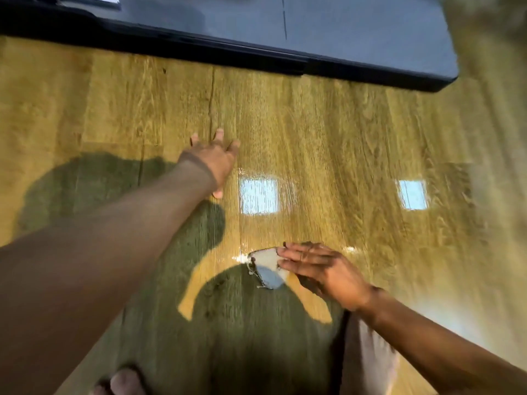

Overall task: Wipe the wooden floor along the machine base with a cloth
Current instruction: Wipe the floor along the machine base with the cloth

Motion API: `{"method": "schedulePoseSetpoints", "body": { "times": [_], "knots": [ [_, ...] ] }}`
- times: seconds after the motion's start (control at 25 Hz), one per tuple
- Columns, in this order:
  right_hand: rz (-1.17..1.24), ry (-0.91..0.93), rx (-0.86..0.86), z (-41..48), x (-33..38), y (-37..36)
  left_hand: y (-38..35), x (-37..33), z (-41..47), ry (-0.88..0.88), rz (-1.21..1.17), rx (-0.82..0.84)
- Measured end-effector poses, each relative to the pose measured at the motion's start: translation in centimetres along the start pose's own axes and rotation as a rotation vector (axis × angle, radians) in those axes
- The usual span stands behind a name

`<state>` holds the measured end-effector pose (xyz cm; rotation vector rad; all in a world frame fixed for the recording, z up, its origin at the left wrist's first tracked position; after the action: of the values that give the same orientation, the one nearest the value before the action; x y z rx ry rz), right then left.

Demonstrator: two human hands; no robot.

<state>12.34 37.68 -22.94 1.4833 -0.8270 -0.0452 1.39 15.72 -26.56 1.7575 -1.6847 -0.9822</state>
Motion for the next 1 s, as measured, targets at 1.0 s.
{"method": "schedulePoseSetpoints", "body": {
  "times": [1.0],
  "knots": [
    [0.033, 0.053, -0.012, 11.4, -12.5, 7.0, 1.2, -3.0, 3.6, 0.264, -0.208, 0.059]
  ]
}}
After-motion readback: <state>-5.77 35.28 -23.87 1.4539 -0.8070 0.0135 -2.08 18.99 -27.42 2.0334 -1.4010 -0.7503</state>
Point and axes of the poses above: each hand's wrist, its own z-axis towards the middle knuckle, its own y-axis out of the back of the hand, x = y × z, the point moved 9 cm from there along z, towards the middle knuckle, and after that the axes turned 7 degrees about -y, right-handed, at the moved point
